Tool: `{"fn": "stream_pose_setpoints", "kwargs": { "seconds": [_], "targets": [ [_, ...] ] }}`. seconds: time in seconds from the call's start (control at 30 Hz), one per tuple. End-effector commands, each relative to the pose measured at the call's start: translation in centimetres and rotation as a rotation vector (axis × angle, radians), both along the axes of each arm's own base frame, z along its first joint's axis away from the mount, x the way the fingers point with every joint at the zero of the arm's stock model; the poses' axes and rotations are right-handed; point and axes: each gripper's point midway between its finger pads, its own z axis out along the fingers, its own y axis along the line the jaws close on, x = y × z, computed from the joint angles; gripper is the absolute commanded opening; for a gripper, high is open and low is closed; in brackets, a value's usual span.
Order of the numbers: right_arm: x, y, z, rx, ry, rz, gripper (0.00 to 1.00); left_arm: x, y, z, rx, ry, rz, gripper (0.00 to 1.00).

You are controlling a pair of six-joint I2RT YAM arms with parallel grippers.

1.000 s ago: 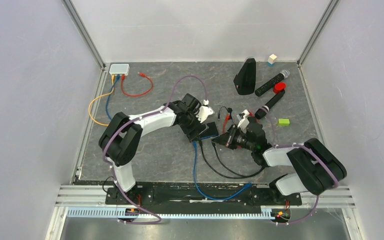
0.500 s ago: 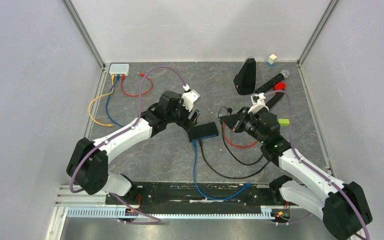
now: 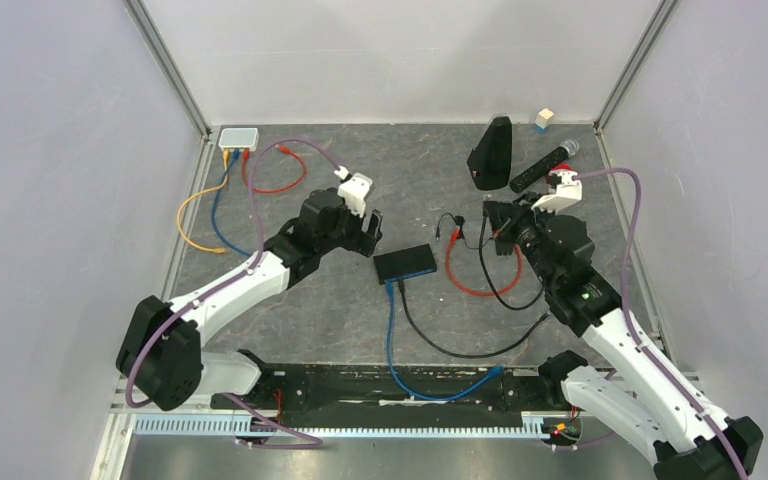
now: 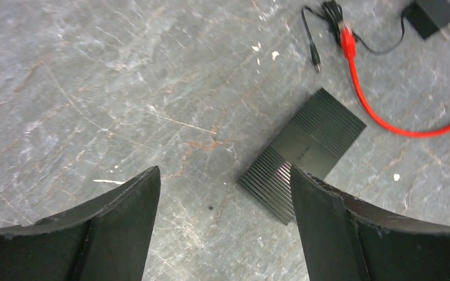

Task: Pull the plug from the switch port
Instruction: Place the connector at the center of the board.

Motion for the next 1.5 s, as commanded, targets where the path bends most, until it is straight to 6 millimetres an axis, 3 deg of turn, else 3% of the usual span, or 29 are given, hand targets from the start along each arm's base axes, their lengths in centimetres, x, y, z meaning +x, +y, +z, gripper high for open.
{"fn": "stream_pose_setpoints", "kwargs": {
  "seconds": [0.0, 0.1, 0.33, 0.47, 0.7, 0.83, 0.97, 1.13, 1.2, 1.37, 1.47],
  "targets": [
    [0.4, -3.3, 0.4, -0.093, -0.001, -0.153, 0.01, 2.1, 1.1, 3.8, -0.127, -0.102, 0.165, 0.86],
    [1.3, -2.2, -1.2, -0.105, 0.048, -0.122, 0.01, 2.8, 3.1, 3.4, -0.159, -0.057, 0.329, 0.97],
    [4.6, 2.4, -6.1, -0.058, 0.167, 0.018, 0.0, 2.1, 4.2, 3.3, -0.161, -0.035, 0.354, 0.98],
    [7.0, 3.7, -8.8, 0.008, 0.248, 0.065, 0.0, 1.6, 4.6, 4.0, -0.183, -0.041, 0.364, 0.98],
    [10.7, 4.2, -12.9, 0.121, 0.353, 0.054, 0.0, 0.9, 4.8, 3.5, -0.14, -0.014, 0.345, 0.98],
    [13.3, 5.4, -11.9, 0.187, 0.306, 0.09, 0.01, 0.8, 4.8, 3.5, -0.138, -0.013, 0.337, 0.98],
    [15.7, 6.1, -11.0, 0.137, 0.329, 0.091, 0.01, 0.6, 4.9, 3.2, -0.117, -0.005, 0.33, 0.98],
    [16.1, 4.9, -15.0, 0.016, 0.456, 0.03, 0.0, 0.3, 4.6, 2.3, -0.11, 0.013, 0.304, 0.97],
    [15.7, 4.5, -14.1, -0.018, 0.458, 0.023, 0.0, 0.2, 4.6, 2.1, -0.102, 0.023, 0.293, 0.96],
    [12.0, 3.2, -3.2, 0.01, 0.19, 0.034, 0.01, 0.0, 4.7, 1.5, -0.077, 0.03, 0.283, 0.96],
    [9.7, 1.6, 1.7, 0.023, 0.073, 0.001, 0.02, 0.1, 4.4, 1.4, -0.083, 0.032, 0.271, 0.96]
  ]
}}
